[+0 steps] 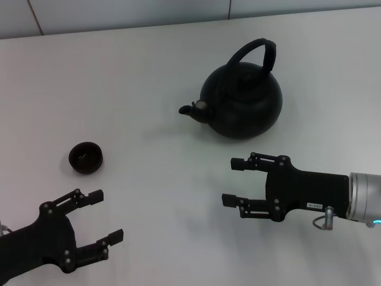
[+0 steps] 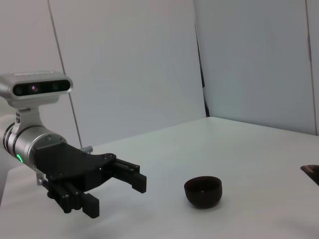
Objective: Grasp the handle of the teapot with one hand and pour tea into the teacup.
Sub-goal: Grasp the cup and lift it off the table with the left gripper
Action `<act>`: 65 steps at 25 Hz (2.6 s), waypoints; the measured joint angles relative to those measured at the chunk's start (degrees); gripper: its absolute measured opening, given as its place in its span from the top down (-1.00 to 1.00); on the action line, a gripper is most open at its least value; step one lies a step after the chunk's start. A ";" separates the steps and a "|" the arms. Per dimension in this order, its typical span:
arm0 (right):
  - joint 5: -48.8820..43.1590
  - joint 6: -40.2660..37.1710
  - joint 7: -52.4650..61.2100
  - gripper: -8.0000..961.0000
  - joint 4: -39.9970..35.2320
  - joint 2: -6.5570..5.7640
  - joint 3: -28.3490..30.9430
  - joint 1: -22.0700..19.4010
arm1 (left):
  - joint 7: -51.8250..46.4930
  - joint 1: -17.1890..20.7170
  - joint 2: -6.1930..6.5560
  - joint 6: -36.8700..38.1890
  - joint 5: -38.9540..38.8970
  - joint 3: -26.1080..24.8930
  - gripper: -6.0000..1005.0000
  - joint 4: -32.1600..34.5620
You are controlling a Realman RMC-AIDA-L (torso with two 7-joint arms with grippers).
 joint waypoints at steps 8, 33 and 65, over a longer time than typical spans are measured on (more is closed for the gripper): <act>0.00 0.00 -0.72 -0.58 0.00 0.00 0.00 0.00 | -0.36 -0.03 -0.04 -0.04 0.00 0.00 -0.59 0.00; 0.00 0.01 -0.97 -0.58 0.18 0.00 0.00 0.00 | 0.43 3.34 -0.35 -6.06 -10.92 -2.49 -0.56 0.29; 0.44 0.00 -0.97 -0.58 0.26 0.00 0.00 0.00 | 4.28 3.08 -0.56 -15.79 -14.72 -2.10 -0.51 -2.27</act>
